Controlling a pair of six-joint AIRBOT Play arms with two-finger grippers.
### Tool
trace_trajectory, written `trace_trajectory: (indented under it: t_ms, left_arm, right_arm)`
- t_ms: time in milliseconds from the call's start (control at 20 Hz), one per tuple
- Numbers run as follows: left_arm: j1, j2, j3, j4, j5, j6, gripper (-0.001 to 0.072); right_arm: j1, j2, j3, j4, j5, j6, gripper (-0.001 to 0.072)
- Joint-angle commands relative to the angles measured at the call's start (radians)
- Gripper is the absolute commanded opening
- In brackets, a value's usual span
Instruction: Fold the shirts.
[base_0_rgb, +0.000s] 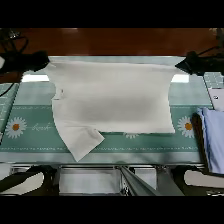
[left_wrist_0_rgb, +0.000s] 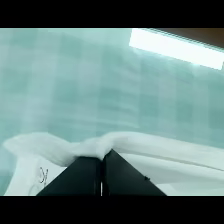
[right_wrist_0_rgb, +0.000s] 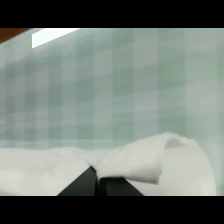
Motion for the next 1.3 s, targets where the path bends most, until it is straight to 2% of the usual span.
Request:
trace_trajectory:
  t_ms: [0,100,200,350,450,600,700,800,850,900,950,1100,1250]
  left_arm:
    - [-0.020,-0.196,0.056,-0.111,0.121,-0.039,0.0029]
    - [-0.021,-0.258,0.071,-0.158,0.115,-0.039,0.0030]
    - [-0.021,-0.284,0.071,-0.185,0.089,-0.039,0.0030]
    - [0.001,-0.258,0.072,-0.185,0.014,-0.022,0.0030]
    - [0.036,-0.224,0.075,-0.187,-0.104,0.068,0.0030]
    - [0.075,-0.228,0.071,-0.172,-0.332,0.164,0.0030]
    - [0.071,-0.256,0.037,-0.134,-0.409,0.177,0.0030]
    - [0.058,-0.290,-0.010,-0.135,-0.416,0.177,0.0031]
    - [0.055,-0.308,-0.019,-0.135,-0.418,0.175,0.0096]
    - [0.057,-0.319,-0.014,-0.135,-0.441,0.176,0.0432]
    - [0.068,-0.320,0.003,-0.131,-0.473,0.167,0.0695]
    - [0.147,-0.281,0.092,-0.124,-0.628,0.162,0.0701]
    - [0.246,-0.142,0.011,-0.081,-0.687,0.158,0.0701]
  right_arm:
    - [0.000,-0.278,0.178,0.107,-0.042,0.021,0.0019]
    - [-0.001,-0.342,0.229,0.103,-0.039,0.067,0.0019]
    - [0.000,-0.359,0.241,0.102,-0.009,0.068,0.0020]
    - [-0.010,-0.350,0.241,0.093,0.147,0.036,0.0020]
    - [-0.023,-0.336,0.241,0.048,0.270,0.030,0.0020]
    - [0.001,-0.327,0.223,-0.190,0.394,0.056,0.0020]
    - [0.027,-0.328,0.167,-0.296,0.375,0.083,0.0020]
    - [0.059,-0.328,0.088,-0.289,0.283,0.084,0.0021]
    - [0.076,-0.328,0.070,-0.288,0.246,0.101,0.0082]
    - [0.087,-0.327,0.073,-0.284,0.236,0.126,0.0425]
    - [0.086,-0.326,0.095,-0.264,0.262,0.123,0.0622]
    - [0.042,-0.268,0.190,-0.275,0.396,0.123,0.0624]
    - [-0.050,-0.091,0.109,-0.349,0.383,0.123,0.0624]
